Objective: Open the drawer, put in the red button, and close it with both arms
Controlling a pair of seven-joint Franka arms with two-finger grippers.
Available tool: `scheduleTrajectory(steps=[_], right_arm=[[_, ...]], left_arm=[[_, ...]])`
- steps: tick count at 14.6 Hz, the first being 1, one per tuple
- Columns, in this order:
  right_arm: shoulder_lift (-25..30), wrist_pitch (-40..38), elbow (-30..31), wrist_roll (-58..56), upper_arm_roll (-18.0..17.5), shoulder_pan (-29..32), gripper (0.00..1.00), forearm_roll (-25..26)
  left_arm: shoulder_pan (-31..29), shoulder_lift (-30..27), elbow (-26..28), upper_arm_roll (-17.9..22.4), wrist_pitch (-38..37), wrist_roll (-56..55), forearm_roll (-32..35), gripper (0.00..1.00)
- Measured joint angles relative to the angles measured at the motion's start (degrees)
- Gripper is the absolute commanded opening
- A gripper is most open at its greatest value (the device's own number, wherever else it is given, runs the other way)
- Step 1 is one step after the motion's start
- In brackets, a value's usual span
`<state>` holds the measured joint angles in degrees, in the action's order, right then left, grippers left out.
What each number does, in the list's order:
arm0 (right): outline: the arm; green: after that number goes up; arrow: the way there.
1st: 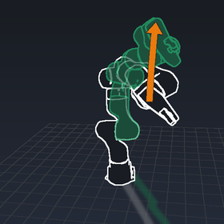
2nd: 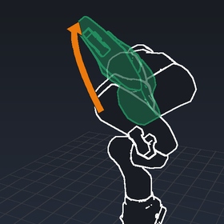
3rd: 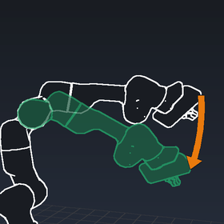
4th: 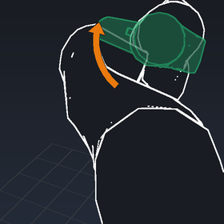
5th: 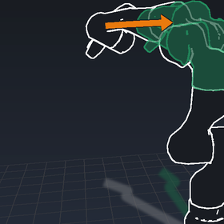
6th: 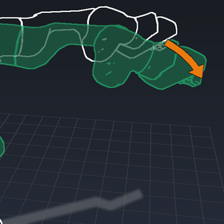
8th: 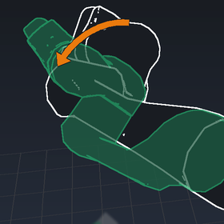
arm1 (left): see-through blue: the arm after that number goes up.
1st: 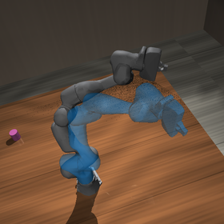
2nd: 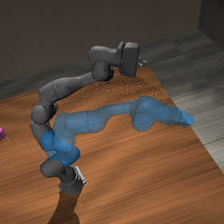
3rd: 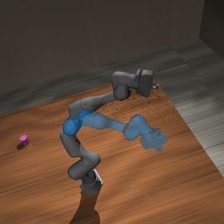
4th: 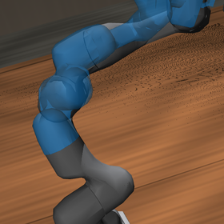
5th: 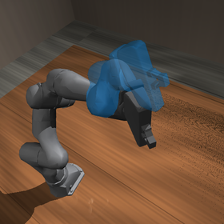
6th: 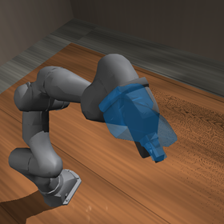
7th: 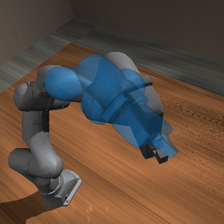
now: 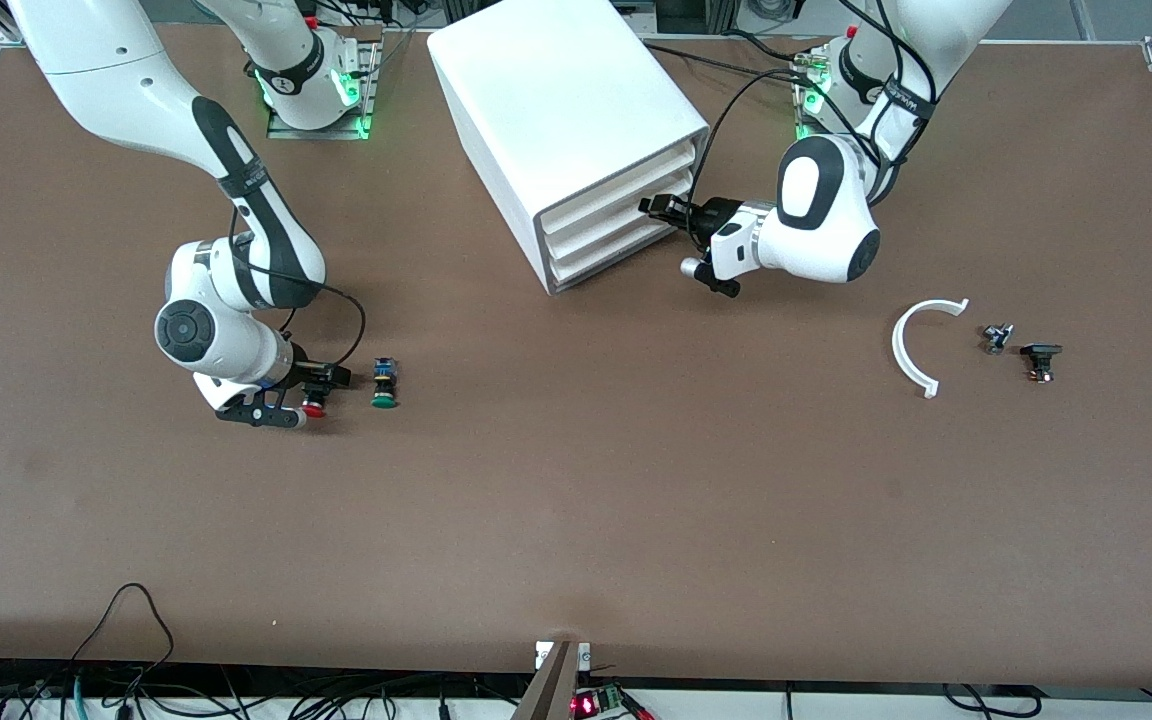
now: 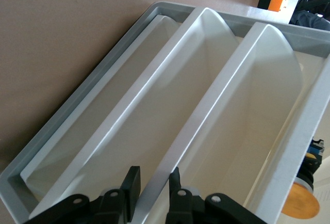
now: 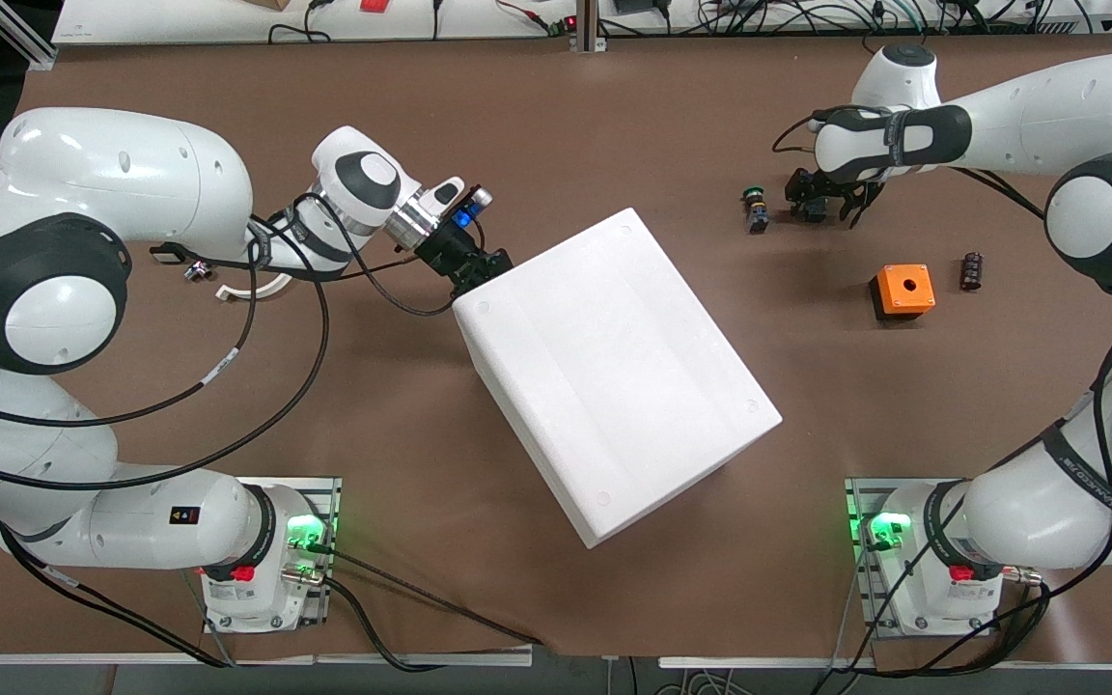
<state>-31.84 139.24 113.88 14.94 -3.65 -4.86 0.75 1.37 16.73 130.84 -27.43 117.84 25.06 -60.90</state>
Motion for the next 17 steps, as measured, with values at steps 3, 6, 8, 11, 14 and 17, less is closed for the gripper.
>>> scheduleTrajectory(steps=[3, 6, 8, 11, 14, 17], right_arm=[[0.2, 0.3, 0.1, 0.0, -0.1, 0.0, 0.35, 0.0], [0.4, 0.4, -0.2, 0.0, -0.7, 0.0, 0.22, 0.0], [0.4, 0.7, -1.0, -0.2, -1.0, -0.1, 0.22, 0.0], [1.2, -1.3, -4.7, -0.6, -2.1, -0.1, 0.22, 0.4], [3.4, -7.1, -11.2, -2.3, -3.9, -0.1, 0.22, 2.9], [5.3, -10.9, -17.4, -10.0, -5.9, -0.2, 0.22, 3.2]], left_arm=[[-1.1, -1.1, -0.1, 3.3, 0.9, 0.8, 0.3, 0.00], [-2.5, -2.2, -1.5, 9.6, 1.0, 2.4, 0.9, 0.09], [-2.7, -2.2, -2.7, 11.9, 1.1, 3.7, 1.1, 0.99], [-3.0, -2.2, -3.9, 13.5, 1.9, 3.4, 1.1, 1.00], [-4.3, -3.2, -4.7, 14.2, 2.2, 3.3, 1.1, 1.00], [-6.2, -5.9, -5.0, 14.4, 5.1, 3.2, 1.2, 1.00]])
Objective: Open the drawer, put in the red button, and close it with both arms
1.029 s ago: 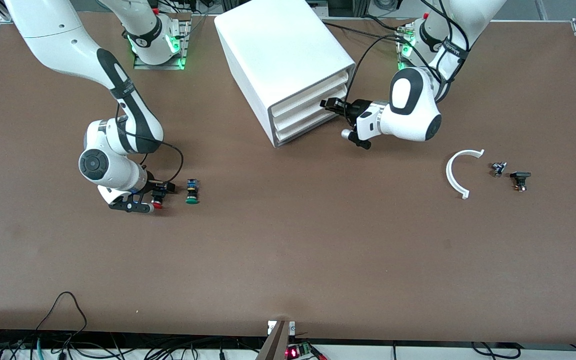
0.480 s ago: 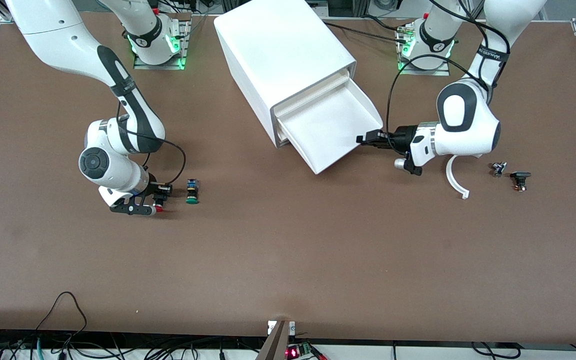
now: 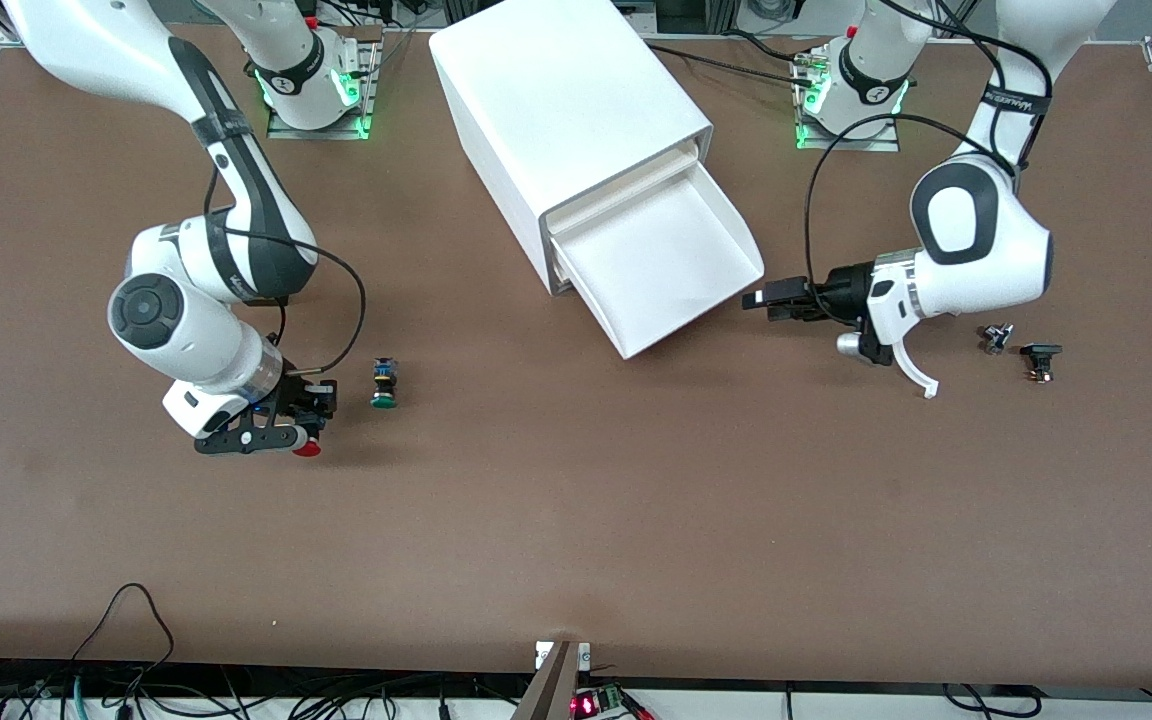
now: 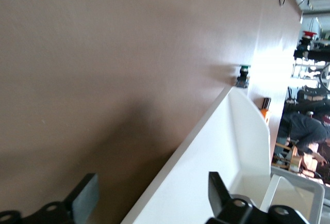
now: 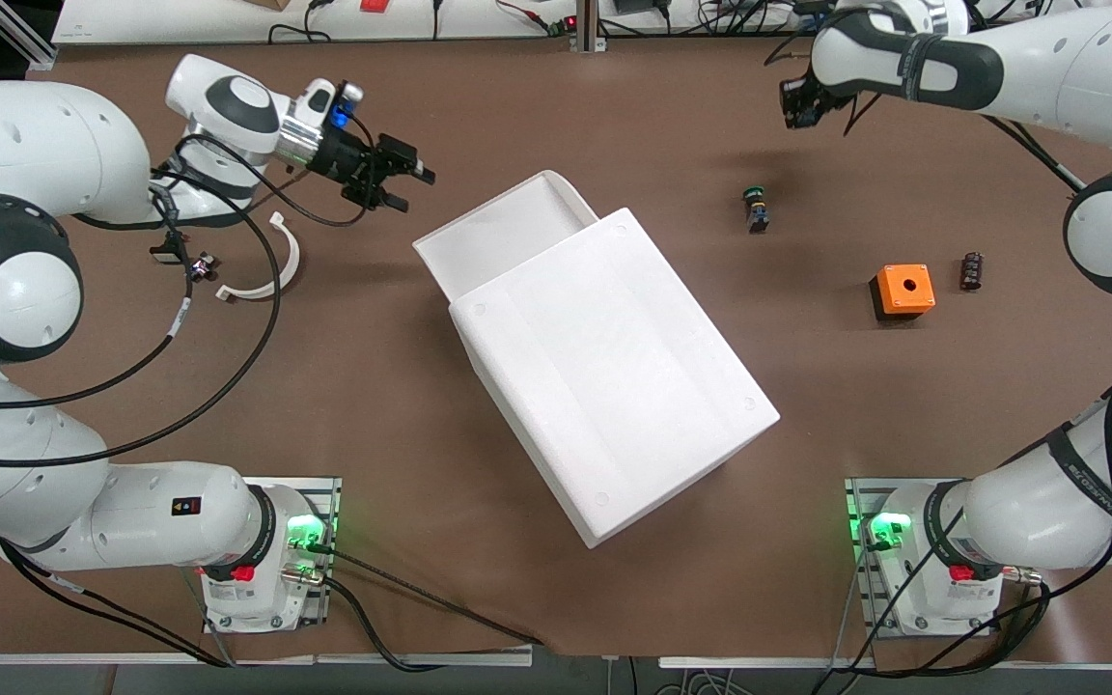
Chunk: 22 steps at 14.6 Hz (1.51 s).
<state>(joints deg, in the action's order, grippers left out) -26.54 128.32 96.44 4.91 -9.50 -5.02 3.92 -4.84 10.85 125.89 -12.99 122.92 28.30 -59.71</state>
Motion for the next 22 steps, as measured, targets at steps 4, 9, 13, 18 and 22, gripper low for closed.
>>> scheduleTrajectory(steps=[4, 9, 13, 18, 22], right_arm=[[2.0, -3.7, -7.7, -10.7, -5.4, -0.1, 0.22, 0.0], [1.9, -3.9, -13.9, -19.9, -15.3, -2.3, 0.18, 0.1], [0.0, -4.4, -16.7, -21.2, -16.2, -10.3, 0.17, 5.8], [-5.6, -5.0, -20.5, -31.3, -16.1, -19.7, 0.18, 10.0], [-7.8, -5.1, -20.9, -36.6, -15.9, -24.5, 0.19, 12.1]], left_arm=[[-3.7, -5.7, -0.6, 1.3, 0.4, 0.0, 2.9, 1.00], [-4.0, -11.1, -8.9, 6.5, -6.7, -0.6, 25.6, 1.00], [-4.3, -13.3, -24.3, 8.5, -26.0, -8.5, 44.3, 1.00], [-3.3, -13.3, -29.9, 4.6, -32.5, -24.2, 56.2, 1.00], [-3.3, -13.1, -30.4, 4.4, -33.8, -25.7, 59.8, 1.00]])
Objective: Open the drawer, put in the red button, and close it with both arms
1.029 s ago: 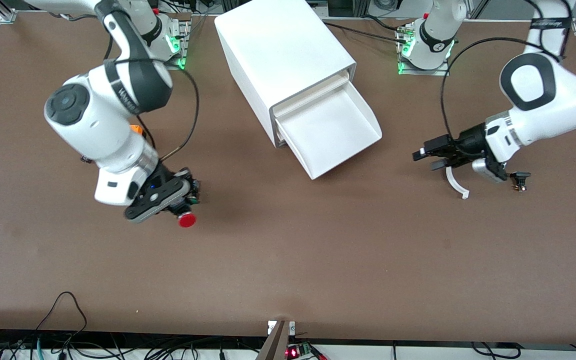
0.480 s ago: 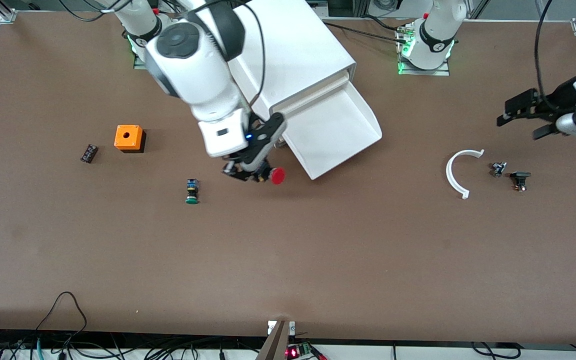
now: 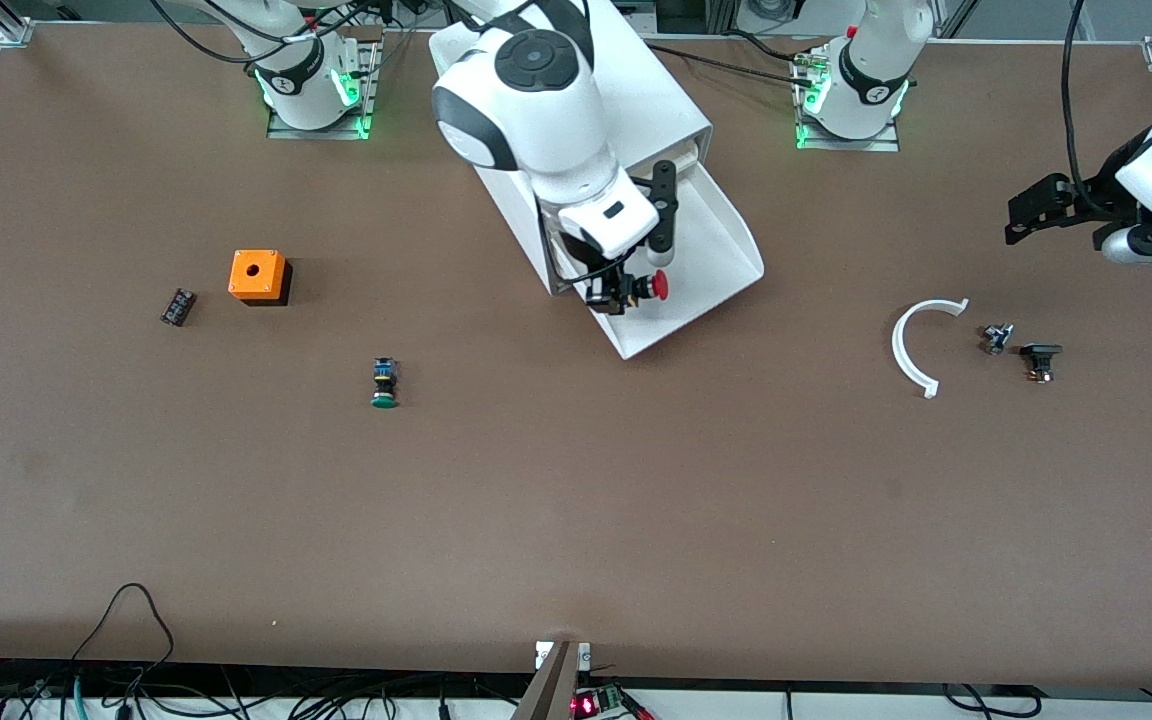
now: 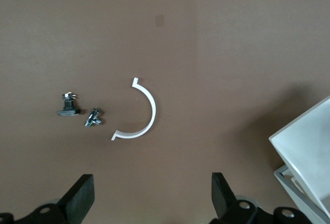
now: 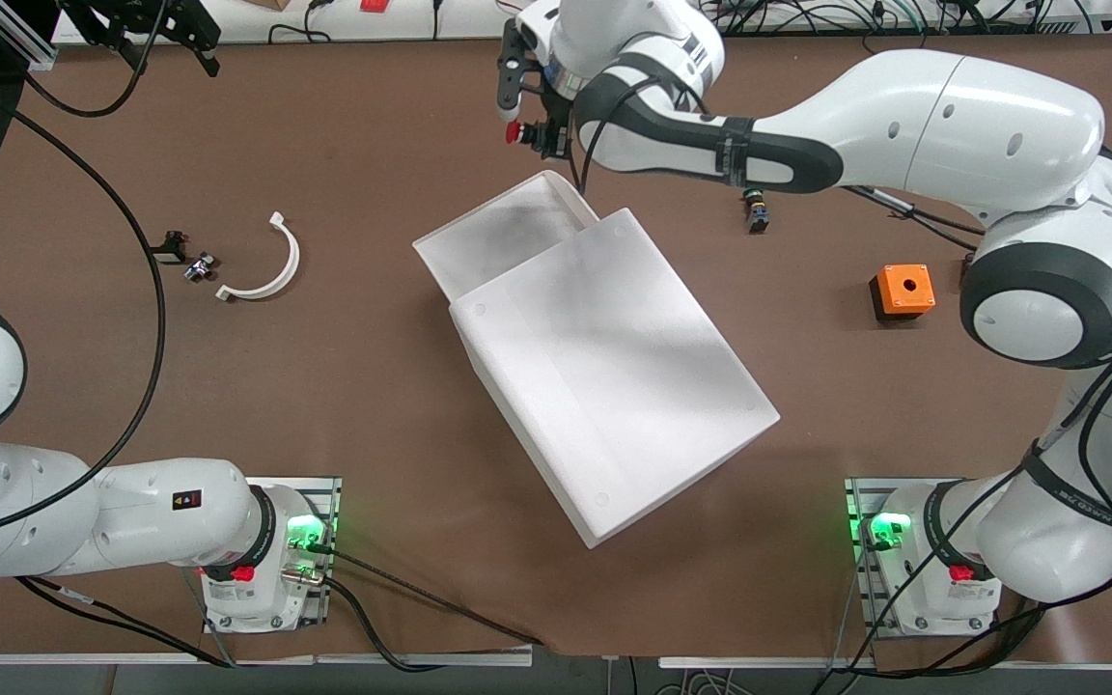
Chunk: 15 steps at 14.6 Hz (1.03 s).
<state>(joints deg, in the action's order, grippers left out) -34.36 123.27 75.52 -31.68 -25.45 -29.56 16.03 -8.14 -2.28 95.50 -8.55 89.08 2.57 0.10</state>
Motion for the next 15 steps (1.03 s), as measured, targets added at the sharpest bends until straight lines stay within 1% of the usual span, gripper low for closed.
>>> scheduleTrajectory(steps=[3, 5, 10, 12, 14, 15], right_arm=[[-0.5, -0.6, 0.0, -2.0, 0.0, -1.8, 0.20, 0.9], [-1.5, -2.2, 0.0, -4.4, 0.1, -2.0, 0.20, 1.1], [-5.4, -5.2, -0.1, -6.1, 0.1, -4.9, 0.20, 4.9], [-6.2, -5.3, -0.1, -6.1, 1.4, -7.1, 0.21, 5.0], [-6.5, -5.3, -0.3, -6.1, 2.8, -8.5, 0.38, 5.1], [-6.5, -5.3, -0.3, -6.1, 3.0, -8.9, 0.51, 5.1]], left_arm=[[0.0, 0.0, -0.8, 0.0, 0.0, 0.0, 0.1, 1.00], [0.1, 0.0, -1.2, -0.8, 0.0, 0.0, 0.3, 1.00], [0.5, 0.2, -2.0, -1.1, 0.4, -0.1, 1.1, 1.00], [0.7, 0.7, -2.2, -1.0, 2.5, -0.2, 1.2, 1.00], [1.3, 1.3, -2.2, -0.8, 4.0, -1.7, 1.2, 1.00], [1.6, 1.5, -2.3, -0.8, 4.8, -2.5, 1.2, 1.00]])
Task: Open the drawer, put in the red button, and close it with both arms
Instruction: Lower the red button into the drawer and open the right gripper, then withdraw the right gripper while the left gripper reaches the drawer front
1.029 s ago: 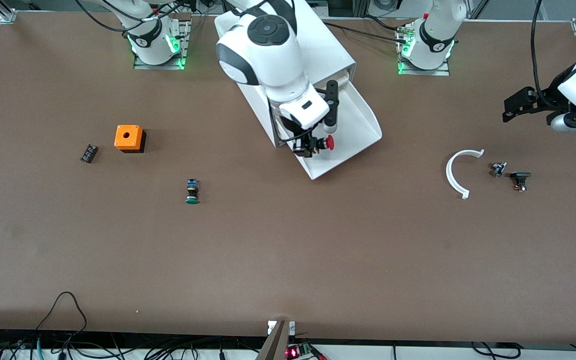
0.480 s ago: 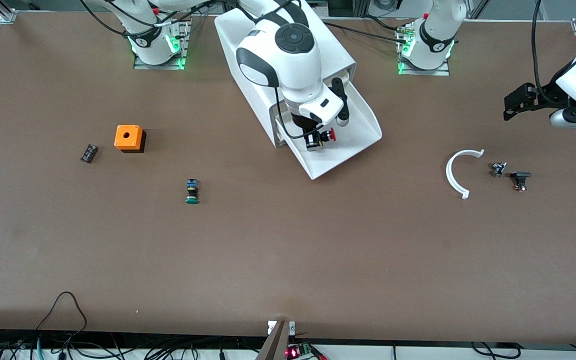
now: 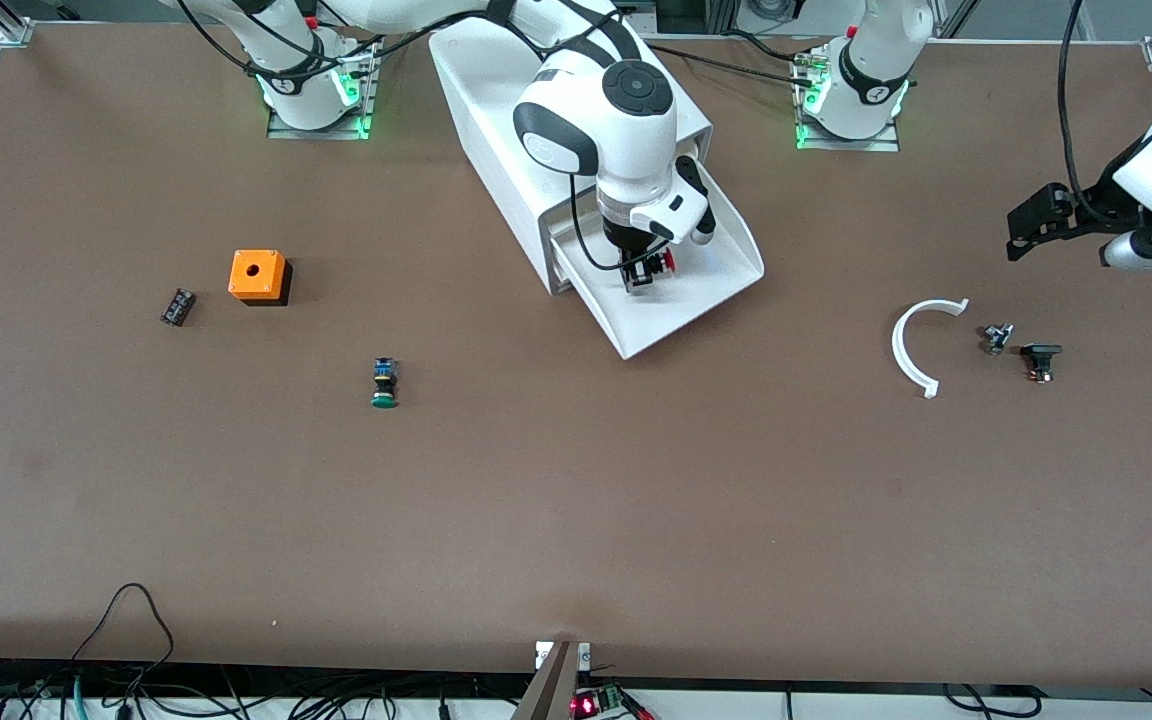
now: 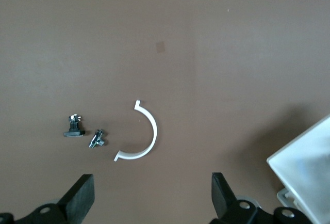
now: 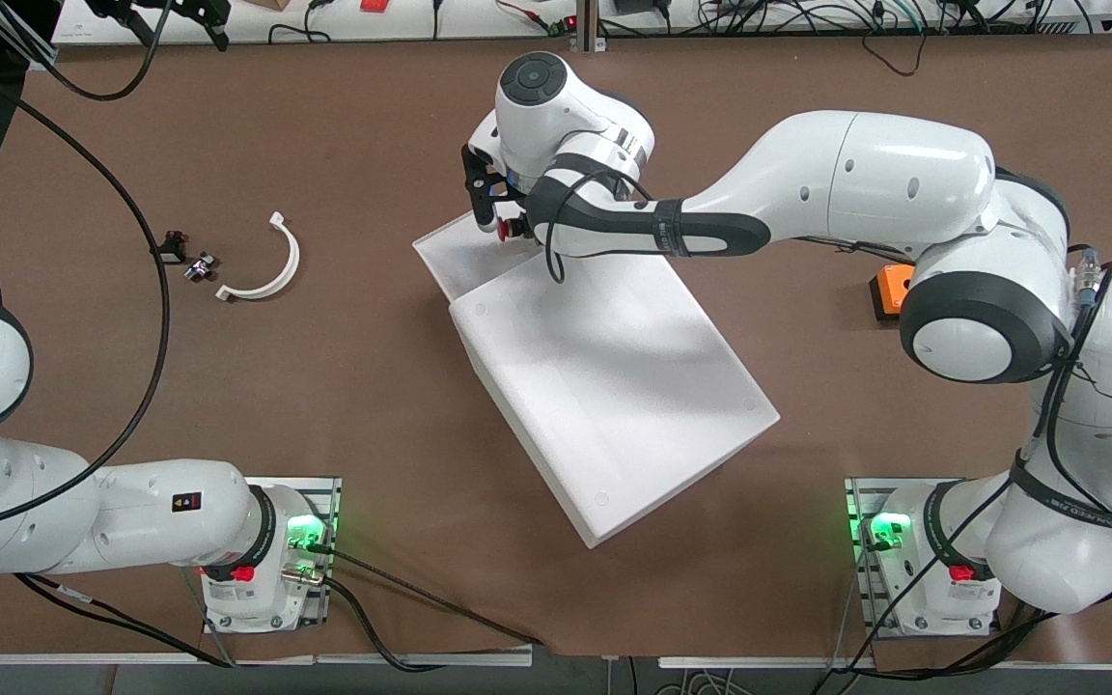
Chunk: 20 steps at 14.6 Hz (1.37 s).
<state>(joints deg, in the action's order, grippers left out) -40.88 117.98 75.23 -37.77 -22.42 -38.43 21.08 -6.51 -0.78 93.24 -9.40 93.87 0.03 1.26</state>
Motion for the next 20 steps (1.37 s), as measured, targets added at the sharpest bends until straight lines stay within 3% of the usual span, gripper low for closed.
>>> scheduleTrajectory(steps=[1, 6, 11, 16, 18, 20], right_arm=[[0.0, 0.0, 0.0, 0.0, 0.1, -0.2, 1.00, 0.0], [0.0, -0.1, -1.0, 8.7, 0.3, -0.1, 1.00, 0.0], [1.8, -0.2, -7.0, 23.0, 1.7, 1.3, 1.00, 0.0], [9.8, -6.7, -8.1, 24.4, 2.6, 13.8, 1.00, -2.3], [11.9, -10.3, -8.1, 26.8, 2.8, 19.8, 1.00, -5.3], [12.9, -14.3, -7.8, 33.3, 2.8, 24.5, 1.00, -6.3]], left_arm=[[0.2, 0.2, 0.0, 0.0, 0.6, -0.5, 0.0, 1.00], [0.3, 0.5, -0.2, 0.3, 0.8, -1.0, 0.0, 1.00], [0.3, 1.4, -0.1, 1.2, 0.7, -1.1, 0.0, 1.00], [0.4, 5.5, 0.6, 0.8, 1.4, -3.6, -0.3, 1.00], [0.7, 6.2, 4.2, -0.3, 6.5, -9.7, -1.2, 1.00], [1.0, 7.1, 11.1, -3.2, 16.6, -18.0, -1.4, 1.00]])
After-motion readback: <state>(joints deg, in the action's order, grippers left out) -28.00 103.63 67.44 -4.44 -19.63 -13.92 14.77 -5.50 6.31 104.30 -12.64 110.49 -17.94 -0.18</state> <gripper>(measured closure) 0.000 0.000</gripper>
